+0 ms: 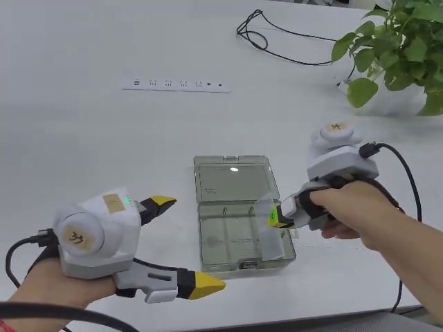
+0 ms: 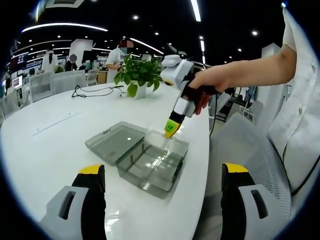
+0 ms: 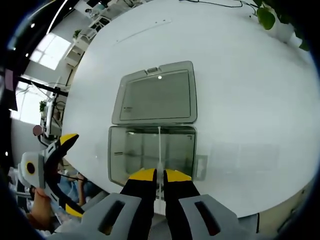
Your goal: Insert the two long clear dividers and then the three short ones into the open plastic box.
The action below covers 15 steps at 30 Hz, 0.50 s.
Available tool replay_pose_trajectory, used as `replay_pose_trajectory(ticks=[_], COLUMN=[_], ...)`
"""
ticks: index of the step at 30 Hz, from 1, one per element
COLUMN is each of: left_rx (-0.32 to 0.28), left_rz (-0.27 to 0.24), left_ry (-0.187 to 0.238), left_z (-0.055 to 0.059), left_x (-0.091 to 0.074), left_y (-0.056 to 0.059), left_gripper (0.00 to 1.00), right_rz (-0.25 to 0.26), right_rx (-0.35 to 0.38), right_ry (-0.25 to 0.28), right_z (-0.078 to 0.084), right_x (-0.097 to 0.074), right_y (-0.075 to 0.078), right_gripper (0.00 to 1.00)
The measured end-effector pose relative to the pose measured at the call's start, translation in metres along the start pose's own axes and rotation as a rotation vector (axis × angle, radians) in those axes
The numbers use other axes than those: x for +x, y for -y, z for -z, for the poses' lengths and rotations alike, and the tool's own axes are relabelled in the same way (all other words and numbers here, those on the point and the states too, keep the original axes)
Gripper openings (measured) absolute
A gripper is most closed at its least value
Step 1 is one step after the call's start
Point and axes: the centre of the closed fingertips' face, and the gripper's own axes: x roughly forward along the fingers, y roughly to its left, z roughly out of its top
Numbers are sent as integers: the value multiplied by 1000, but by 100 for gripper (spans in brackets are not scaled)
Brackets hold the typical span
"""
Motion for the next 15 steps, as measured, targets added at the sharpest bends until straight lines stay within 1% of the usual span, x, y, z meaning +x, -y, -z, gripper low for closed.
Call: replay_pose_trajectory(ticks=[4,6,15], left_rx=[-2,-5,-12], left_rz=[1,0,-1], left_ry=[4,8,15], left_z=[-1,-2,-3], left_x=[0,0,1], left_y=[1,1,1], left_gripper=[99,99,98], right_rz=[11,8,7], right_rx=[0,7,18], right_ry=[-3,-2,-6], right_z=[-4,-5,-7], right_x=[1,5,6], right_y=[5,7,7], right_gripper=[7,7,6])
